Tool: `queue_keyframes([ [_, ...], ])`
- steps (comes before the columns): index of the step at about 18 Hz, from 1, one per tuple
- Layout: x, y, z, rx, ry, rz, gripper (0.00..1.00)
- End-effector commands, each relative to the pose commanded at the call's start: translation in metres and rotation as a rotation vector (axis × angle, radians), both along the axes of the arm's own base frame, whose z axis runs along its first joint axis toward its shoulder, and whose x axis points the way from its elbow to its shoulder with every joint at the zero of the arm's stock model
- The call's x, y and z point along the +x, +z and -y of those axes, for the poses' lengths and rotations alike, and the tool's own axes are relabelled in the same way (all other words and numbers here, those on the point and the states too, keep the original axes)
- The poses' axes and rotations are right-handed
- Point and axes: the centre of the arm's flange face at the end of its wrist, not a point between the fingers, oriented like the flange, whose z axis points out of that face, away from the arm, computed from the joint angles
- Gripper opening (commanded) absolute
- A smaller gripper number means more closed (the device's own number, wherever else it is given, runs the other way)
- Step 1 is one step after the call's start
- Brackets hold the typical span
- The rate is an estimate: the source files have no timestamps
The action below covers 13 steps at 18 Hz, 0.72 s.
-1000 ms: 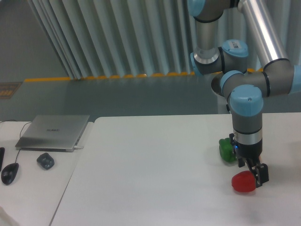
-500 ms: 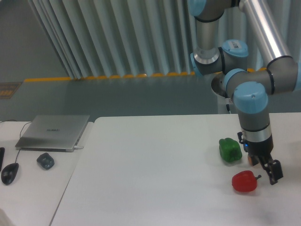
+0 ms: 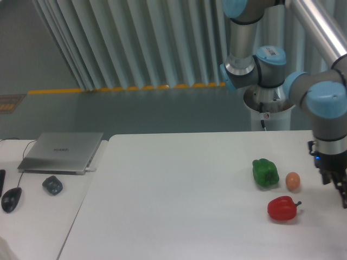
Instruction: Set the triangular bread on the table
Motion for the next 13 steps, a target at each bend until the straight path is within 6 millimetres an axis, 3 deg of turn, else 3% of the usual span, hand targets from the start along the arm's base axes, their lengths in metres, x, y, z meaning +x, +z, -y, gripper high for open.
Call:
queue_keyframes([
  [9, -0.047, -0.006, 0.045, 0.01, -0.044, -0.021, 1.0],
  [13, -0.07, -0.011, 0.082, 0.022, 0.022, -0.002, 1.0],
])
